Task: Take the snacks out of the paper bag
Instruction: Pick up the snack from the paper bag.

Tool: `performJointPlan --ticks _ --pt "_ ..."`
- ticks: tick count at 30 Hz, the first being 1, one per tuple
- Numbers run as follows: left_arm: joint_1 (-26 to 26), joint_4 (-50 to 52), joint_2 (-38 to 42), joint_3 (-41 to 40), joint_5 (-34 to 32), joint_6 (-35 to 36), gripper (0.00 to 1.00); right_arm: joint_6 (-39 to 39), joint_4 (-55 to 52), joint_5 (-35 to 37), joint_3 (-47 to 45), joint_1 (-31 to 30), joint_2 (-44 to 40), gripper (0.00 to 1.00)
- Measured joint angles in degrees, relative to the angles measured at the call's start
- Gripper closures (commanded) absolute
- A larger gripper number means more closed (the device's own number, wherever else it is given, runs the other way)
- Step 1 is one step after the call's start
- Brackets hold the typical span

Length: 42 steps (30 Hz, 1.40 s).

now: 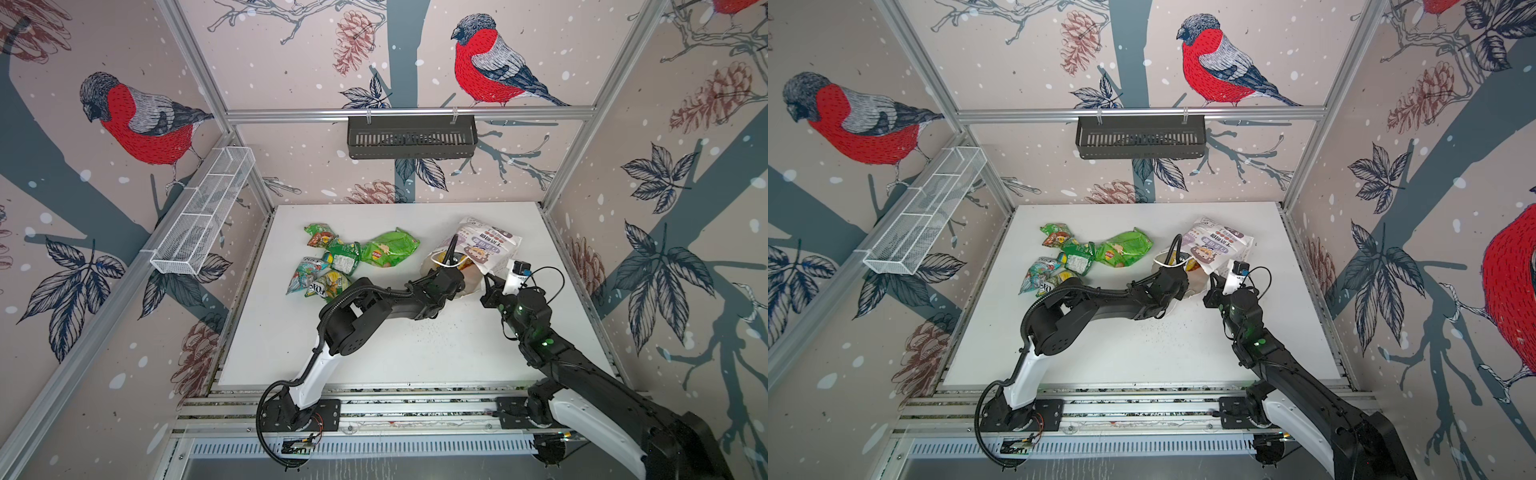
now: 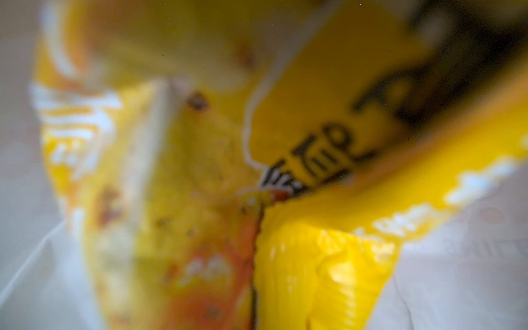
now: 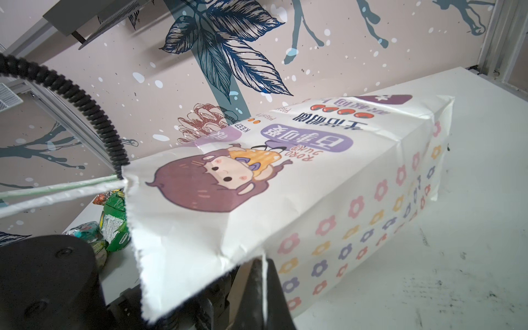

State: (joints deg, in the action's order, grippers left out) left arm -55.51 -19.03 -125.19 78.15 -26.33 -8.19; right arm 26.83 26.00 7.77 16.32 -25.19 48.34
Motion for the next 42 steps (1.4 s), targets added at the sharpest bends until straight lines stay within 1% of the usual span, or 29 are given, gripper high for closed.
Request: performJointPlan --ticks 5,10,16,25,29,36,42 --pt "-1.29 0.31 0.94 -0.26 -2.38 2.56 1.0 0.46 -0.04 0.02 1.22 0.15 -0.83 1.0" --pt "-2.01 0.37 2.49 -2.32 -4.22 4.42 1.0 1.99 -0.33 0.31 2.82 0.37 -1.14 1.0" --pt "-2.03 0.44 3.58 -5.07 -3.13 6.51 1.0 2.97 -1.99 0.72 6.91 0.42 -0.09 1.0" --pt "-2.4 1.84 4.85 -6.54 -1.62 6.6 1.0 2.91 -3.87 1.4 11.85 0.57 4.2 1.0" --pt "-2.38 2.69 7.37 -7.85 -0.09 6.62 1.0 2.8 -4.31 2.32 11.67 0.61 5.46 1.0" --pt "-2.38 3.08 12.2 -10.38 8.39 8.2 1.0 1.66 -5.46 3.32 11.78 0.61 6.93 1.0" --pt "-2.29 4.79 13.86 -12.15 13.33 9.62 1.0 0.81 -6.21 3.87 12.22 0.85 8.57 1.0"
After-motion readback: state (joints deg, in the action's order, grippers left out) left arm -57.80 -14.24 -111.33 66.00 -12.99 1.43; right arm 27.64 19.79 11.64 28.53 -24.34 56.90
